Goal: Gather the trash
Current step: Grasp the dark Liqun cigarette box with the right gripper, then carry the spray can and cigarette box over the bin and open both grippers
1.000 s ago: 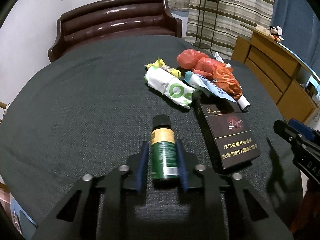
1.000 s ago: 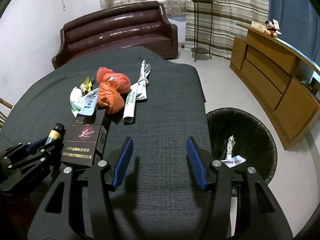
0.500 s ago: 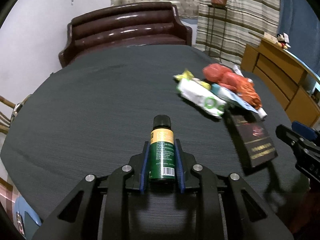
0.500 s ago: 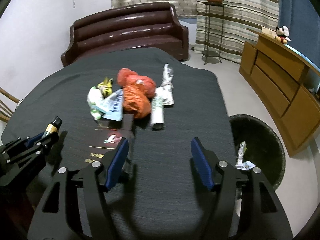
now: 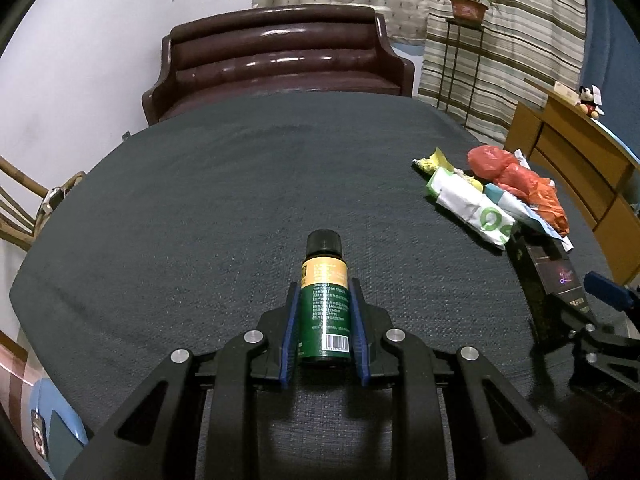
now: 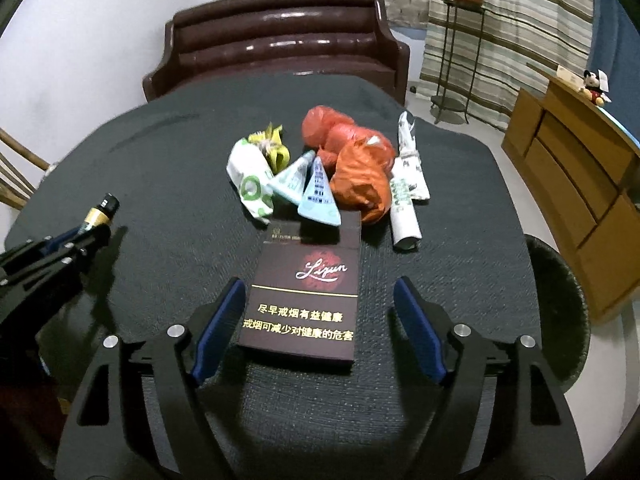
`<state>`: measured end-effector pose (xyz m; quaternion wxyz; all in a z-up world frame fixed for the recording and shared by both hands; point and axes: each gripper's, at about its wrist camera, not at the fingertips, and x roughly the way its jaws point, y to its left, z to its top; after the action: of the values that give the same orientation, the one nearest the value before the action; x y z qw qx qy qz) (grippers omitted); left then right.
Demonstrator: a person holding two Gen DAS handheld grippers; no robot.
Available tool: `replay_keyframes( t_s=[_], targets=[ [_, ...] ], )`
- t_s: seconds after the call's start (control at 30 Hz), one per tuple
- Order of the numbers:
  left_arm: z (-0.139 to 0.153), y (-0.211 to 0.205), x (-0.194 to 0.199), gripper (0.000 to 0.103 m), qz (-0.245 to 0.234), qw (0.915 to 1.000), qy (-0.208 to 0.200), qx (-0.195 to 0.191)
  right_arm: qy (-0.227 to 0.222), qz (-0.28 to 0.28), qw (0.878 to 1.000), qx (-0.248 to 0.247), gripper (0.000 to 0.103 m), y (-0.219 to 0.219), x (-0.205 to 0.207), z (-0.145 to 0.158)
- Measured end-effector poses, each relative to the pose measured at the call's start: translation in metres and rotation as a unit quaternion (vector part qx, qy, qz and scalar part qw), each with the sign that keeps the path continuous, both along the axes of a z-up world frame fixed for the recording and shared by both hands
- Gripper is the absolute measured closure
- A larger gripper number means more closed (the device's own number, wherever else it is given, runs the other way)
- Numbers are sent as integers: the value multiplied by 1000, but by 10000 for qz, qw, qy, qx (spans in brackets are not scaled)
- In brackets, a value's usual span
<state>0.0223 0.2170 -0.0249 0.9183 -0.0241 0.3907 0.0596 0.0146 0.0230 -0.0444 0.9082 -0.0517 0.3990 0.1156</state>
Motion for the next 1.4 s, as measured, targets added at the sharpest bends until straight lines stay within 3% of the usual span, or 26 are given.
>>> replay_keyframes(
  t_s=[0.1, 0.23, 0.7, 1.4],
  targets=[
    [0, 1, 1, 79, -11, 10000, -12, 17, 45, -30, 10000, -41, 29, 0, 4, -2],
    [-3, -2, 1, 79, -37, 10000, 16, 17, 144, 83, 9998, -60, 50, 1, 2, -5],
    [-2, -27, -10, 79, -329, 9995, -2, -34, -1, 131, 9999, 12, 50, -20, -25, -1],
    [18, -116, -7, 79, -1243, 9916, -349, -117, -443, -764, 9961, 64, 50, -107, -30, 22]
  ],
)
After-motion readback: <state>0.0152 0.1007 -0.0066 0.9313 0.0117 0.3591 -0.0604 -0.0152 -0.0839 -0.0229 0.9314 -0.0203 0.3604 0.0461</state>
